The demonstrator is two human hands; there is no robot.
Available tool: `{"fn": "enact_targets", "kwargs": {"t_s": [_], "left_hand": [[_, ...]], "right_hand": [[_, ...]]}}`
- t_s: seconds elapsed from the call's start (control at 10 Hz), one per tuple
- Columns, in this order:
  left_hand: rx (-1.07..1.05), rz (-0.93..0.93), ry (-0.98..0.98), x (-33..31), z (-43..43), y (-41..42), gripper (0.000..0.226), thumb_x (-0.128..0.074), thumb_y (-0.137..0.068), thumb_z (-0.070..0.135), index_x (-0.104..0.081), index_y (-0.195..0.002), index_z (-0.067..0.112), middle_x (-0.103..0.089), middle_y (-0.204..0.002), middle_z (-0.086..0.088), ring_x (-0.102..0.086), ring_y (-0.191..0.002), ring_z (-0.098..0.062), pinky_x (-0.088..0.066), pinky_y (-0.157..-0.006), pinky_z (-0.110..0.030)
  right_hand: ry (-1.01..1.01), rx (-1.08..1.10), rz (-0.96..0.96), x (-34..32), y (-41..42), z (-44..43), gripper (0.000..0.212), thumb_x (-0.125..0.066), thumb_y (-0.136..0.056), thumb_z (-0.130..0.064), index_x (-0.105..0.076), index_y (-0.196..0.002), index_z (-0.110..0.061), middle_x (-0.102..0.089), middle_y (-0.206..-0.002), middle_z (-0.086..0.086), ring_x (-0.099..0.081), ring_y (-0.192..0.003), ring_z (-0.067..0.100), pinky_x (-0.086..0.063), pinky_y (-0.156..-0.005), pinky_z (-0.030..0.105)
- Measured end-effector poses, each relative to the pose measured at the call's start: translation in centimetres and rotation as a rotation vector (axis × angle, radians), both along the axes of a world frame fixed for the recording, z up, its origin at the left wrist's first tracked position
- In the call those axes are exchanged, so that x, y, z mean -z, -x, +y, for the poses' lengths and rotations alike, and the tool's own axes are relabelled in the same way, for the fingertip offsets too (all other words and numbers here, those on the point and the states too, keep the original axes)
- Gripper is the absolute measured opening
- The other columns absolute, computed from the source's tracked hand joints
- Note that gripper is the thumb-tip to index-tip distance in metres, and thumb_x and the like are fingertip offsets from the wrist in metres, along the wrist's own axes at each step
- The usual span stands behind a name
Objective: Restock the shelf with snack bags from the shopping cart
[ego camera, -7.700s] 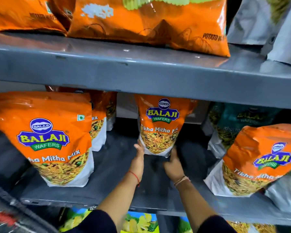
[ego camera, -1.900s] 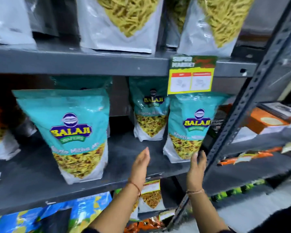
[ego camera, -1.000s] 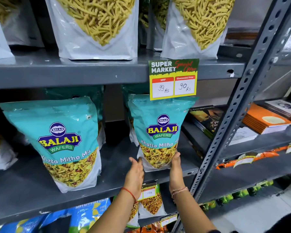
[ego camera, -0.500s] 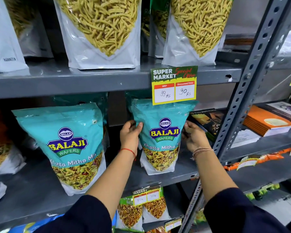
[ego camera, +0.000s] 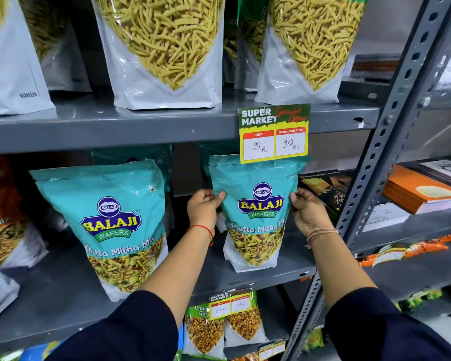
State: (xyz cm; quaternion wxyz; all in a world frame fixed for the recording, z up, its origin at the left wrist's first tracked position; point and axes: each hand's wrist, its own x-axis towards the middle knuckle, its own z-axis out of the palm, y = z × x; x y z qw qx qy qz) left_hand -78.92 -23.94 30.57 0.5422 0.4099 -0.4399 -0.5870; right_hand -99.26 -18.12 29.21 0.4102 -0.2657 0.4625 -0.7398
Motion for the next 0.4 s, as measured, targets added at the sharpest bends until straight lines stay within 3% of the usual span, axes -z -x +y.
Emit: {"fn": "enact_targets", "kwargs": {"t_s": [0.1,0.2,0.3,0.4], "left_hand": [[-0.011,0.009,0.005,0.1,-0.6,0.0,0.028,-0.063,-0.079,-0.004,-0.050,-0.061,0.013,-0.064,-0.042,0.012,-0.054,-0.067,-0.015,-0.048,-0.082,-0.040],[-0.010,0.012,0.019,0.1,-0.6,0.0,0.028,-0.063,-0.079,-0.005,-0.051,-0.060,0.013,-0.063,-0.040,0.017,-0.054,-0.066,-0.014,-0.048,-0.071,-0.032],[0.042,-0.041,0.036,-0.2,-0.3,-0.5,0.020,-0.062,-0.080,-0.003,-0.053,-0.068,0.011,-0.067,-0.053,0.010,-0.056,-0.069,-0.015,-0.049,-0.072,-0.029],[0.061,-0.164,0.163,0.2,1.2,-1.5,0.016,-0.061,-0.082,0.003,-0.058,-0.099,0.001,-0.065,-0.088,-0.003,-0.058,-0.079,-0.011,-0.049,-0.066,-0.007]], "right_hand": [[0.017,0.041,0.026,0.1,-0.1,-0.1,0.030,-0.041,-0.087,0.012,-0.052,-0.072,-0.011,-0.067,-0.049,-0.011,-0.059,-0.051,0.000,-0.045,-0.062,0.020],[0.037,0.068,0.026,0.3,-0.4,0.0,0.030,-0.042,-0.087,0.012,-0.052,-0.072,-0.011,-0.067,-0.049,-0.011,-0.059,-0.050,-0.001,-0.047,-0.058,0.017],[0.020,0.096,-0.016,-0.1,-0.6,0.2,0.030,-0.044,-0.086,0.012,-0.053,-0.073,-0.014,-0.068,-0.051,-0.011,-0.061,-0.055,0.000,-0.049,-0.059,0.016],[-0.085,0.268,0.119,1.4,-1.2,1.2,0.025,-0.052,-0.084,0.010,-0.054,-0.079,-0.015,-0.067,-0.065,-0.007,-0.058,-0.077,0.013,-0.047,-0.069,0.020]]}}
